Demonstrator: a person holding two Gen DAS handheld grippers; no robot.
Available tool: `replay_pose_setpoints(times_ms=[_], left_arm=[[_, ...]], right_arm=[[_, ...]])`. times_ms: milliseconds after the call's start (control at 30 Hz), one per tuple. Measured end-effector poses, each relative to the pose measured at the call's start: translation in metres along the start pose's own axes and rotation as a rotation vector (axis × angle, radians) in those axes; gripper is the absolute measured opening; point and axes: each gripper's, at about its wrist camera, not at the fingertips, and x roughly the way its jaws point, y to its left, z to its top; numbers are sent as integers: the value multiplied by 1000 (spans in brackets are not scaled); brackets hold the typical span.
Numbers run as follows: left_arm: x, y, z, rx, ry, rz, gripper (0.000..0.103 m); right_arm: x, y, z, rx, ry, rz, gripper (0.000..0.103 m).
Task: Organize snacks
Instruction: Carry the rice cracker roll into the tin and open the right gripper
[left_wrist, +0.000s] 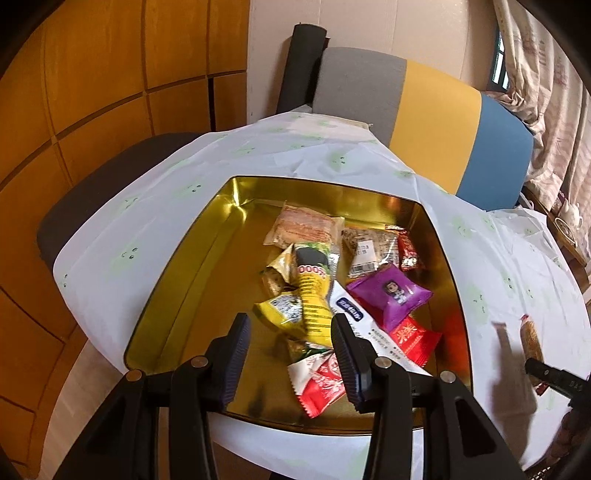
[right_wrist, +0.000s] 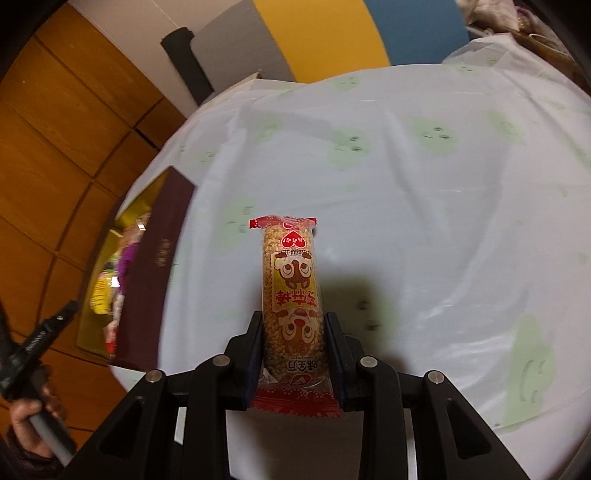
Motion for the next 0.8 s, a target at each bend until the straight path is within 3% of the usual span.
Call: replay_pose_setpoints(times_ms=[200,500,667,800], left_arm=[[2,10,-1,-23,2,10,46],[2,20,-1,-48,-4,11,46],[5,27,-3,-63,7,15,46],[8,33,-5,-73,19,15,46]], right_arm=[[-7,55,11,-110,-20,83,31],[19,186,15,-396,22,194,31],[54,231,1,-538,70,169,31],[93,238,-9,-574,153,108,33]])
